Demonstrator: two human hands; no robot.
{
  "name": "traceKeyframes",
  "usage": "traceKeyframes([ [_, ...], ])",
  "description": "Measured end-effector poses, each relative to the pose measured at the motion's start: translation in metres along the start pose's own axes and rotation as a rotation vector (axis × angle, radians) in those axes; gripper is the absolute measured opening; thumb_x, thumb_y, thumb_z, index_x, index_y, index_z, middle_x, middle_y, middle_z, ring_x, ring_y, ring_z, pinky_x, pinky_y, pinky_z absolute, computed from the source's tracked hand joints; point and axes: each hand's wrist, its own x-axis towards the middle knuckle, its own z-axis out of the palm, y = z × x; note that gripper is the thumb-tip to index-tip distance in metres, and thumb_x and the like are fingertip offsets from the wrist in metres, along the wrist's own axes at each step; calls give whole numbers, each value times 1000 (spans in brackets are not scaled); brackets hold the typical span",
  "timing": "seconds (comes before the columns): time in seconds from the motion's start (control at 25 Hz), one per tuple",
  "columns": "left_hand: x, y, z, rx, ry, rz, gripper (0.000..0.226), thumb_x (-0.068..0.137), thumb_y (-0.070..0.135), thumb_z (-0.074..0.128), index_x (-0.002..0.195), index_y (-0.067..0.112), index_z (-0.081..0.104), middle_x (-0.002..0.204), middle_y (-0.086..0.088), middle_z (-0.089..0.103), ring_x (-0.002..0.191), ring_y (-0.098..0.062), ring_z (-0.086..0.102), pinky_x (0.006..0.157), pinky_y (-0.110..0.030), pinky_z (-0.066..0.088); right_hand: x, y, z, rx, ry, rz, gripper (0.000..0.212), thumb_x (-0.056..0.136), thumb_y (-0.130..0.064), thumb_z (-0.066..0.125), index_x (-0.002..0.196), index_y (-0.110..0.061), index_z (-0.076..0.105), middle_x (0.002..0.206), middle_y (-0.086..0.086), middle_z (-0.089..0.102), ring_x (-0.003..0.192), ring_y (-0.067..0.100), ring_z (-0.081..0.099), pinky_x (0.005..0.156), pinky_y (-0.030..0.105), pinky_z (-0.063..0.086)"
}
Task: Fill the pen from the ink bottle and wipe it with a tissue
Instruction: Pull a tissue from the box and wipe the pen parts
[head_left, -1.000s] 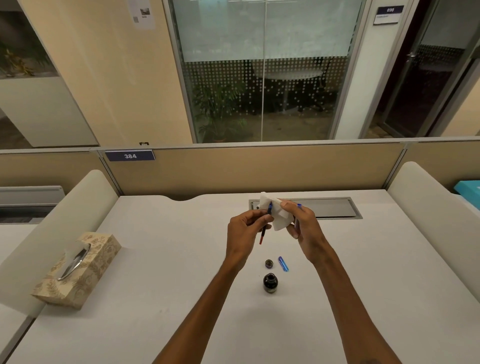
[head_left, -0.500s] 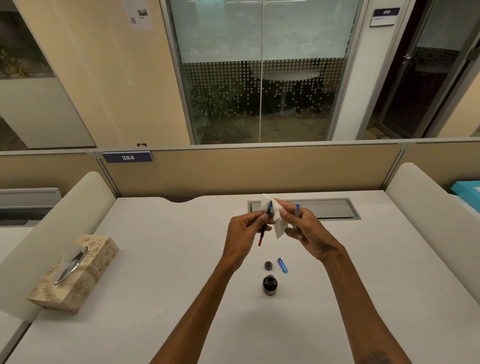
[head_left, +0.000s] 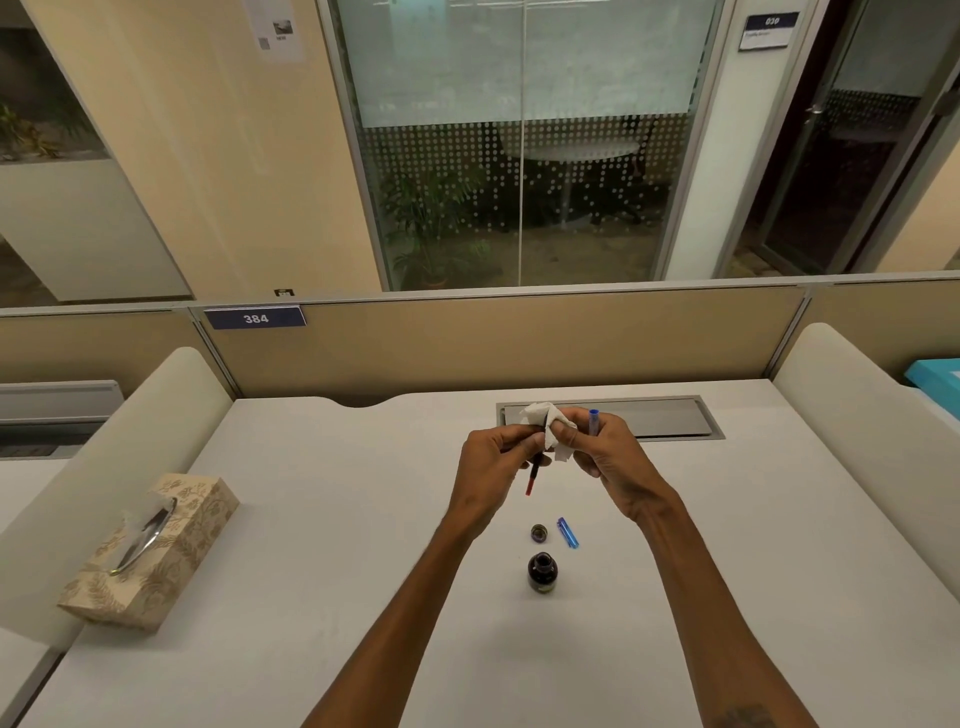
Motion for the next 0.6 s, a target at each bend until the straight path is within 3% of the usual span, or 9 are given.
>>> traceKeyframes([
  [0.16, -2, 4, 2, -5, 61, 21, 26, 91, 22, 70, 114, 10, 75, 98, -7, 79, 83, -17, 77, 71, -16, 54, 0, 0, 7, 18, 68, -6, 40, 85, -34, 66, 115, -8, 71, 68, 2, 63, 48, 8, 35, 43, 18, 30],
  [0.28, -1, 7, 3, -9, 130, 35, 24, 89, 19, 72, 110, 8, 77, 97, -7, 79, 82, -17, 77, 71, -15, 55, 0, -2, 12, 39, 164, 19, 25, 89, -26, 67, 109, -10, 71, 78, 9, 64, 56, 10, 43, 44, 16, 35],
  [0.4, 1, 9, 5, 38, 195, 62, 22, 88, 20, 74, 107, 9, 78, 96, -6, 79, 83, -16, 77, 79, -23, 61, -1, -3, 20, 61, 239, 25, 15, 90, -24, 67, 100, -14, 72, 76, 5, 65, 59, 10, 47, 45, 16, 36],
  [0.6, 1, 7, 9, 110, 269, 85, 22, 84, 23, 78, 104, 13, 79, 94, -3, 79, 86, -15, 75, 82, -26, 62, 0, -3, 26, 59, 307, 29, 20, 91, -21, 67, 108, -10, 68, 83, 0, 68, 75, 12, 59, 54, 13, 47],
])
